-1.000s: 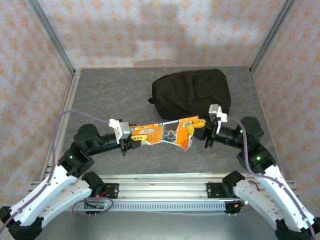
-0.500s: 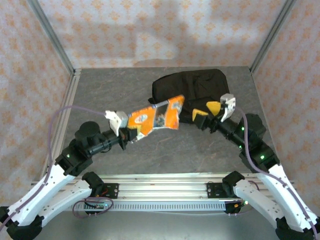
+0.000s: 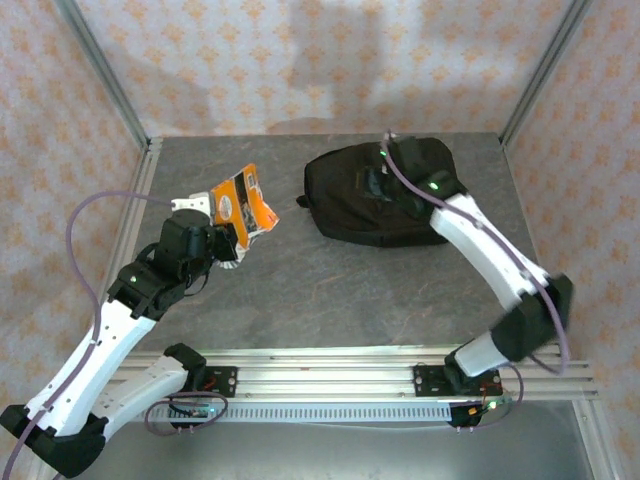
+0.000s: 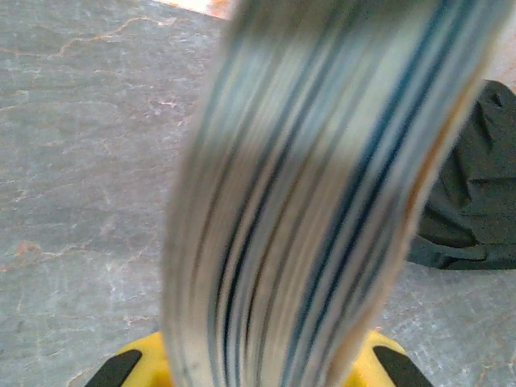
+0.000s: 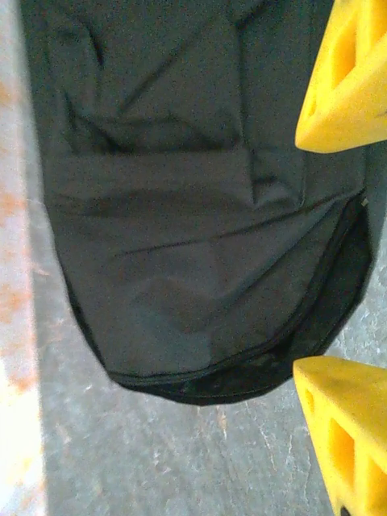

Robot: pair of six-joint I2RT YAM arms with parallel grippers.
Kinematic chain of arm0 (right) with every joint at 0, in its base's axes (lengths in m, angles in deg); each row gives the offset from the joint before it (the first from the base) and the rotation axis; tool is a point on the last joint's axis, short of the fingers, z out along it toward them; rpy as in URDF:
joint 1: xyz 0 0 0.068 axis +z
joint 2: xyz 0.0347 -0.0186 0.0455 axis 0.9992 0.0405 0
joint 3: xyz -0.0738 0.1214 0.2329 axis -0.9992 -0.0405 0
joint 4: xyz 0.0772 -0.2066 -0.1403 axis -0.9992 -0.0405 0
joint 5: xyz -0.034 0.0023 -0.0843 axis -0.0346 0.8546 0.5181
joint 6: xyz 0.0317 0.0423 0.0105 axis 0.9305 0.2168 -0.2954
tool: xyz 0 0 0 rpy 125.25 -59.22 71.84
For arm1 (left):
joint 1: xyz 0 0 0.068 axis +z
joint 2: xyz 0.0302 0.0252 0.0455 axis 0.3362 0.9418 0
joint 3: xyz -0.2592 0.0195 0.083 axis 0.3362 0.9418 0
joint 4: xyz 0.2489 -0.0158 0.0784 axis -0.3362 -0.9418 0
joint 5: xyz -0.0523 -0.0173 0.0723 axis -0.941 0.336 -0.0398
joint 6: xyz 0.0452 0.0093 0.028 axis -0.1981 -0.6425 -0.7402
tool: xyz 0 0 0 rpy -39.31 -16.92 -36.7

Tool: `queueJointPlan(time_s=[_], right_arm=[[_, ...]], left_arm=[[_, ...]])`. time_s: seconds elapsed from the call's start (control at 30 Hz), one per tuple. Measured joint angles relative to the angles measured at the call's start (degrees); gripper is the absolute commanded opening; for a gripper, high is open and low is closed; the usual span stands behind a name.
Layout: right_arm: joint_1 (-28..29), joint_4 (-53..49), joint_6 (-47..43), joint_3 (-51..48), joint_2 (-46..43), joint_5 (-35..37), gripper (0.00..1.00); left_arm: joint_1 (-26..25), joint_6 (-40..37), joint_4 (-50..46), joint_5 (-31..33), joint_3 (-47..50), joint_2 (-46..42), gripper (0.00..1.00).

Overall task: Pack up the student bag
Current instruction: Move the student bag to the center of the table.

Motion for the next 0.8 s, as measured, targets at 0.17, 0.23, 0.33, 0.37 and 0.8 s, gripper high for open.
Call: queueJointPlan(time_s=[0.17,0.23,0.33,0.37,0.8], right_arm=[[0.00,-5.14,1.14,11.04,16.98,-2.62,0.58],[0.07,-7.08,1.38,14.36,22.12,-4.28,0.55],[0.52,-9.38,1.62,17.62,27.76,-5.79,0.40],[0.81,-9.84,1.81,18.23,29.22,-6.32,0.32],[7.15,-7.78,2.64,0.22,24.06,-10.47,0.06]], left_arm=[[0.00,-0.55,-1.66,0.55,0.00,-1.05,0.00],[0.00,-0.96,-2.14,1.01,0.02,-1.51,0.00],[0.00,-1.60,-2.25,1.97,0.66,-2.40,0.00],[0.02,-1.79,-2.32,2.19,1.03,-2.71,0.00],[0.11,-2.21,-2.14,3.32,3.23,-3.58,0.00]])
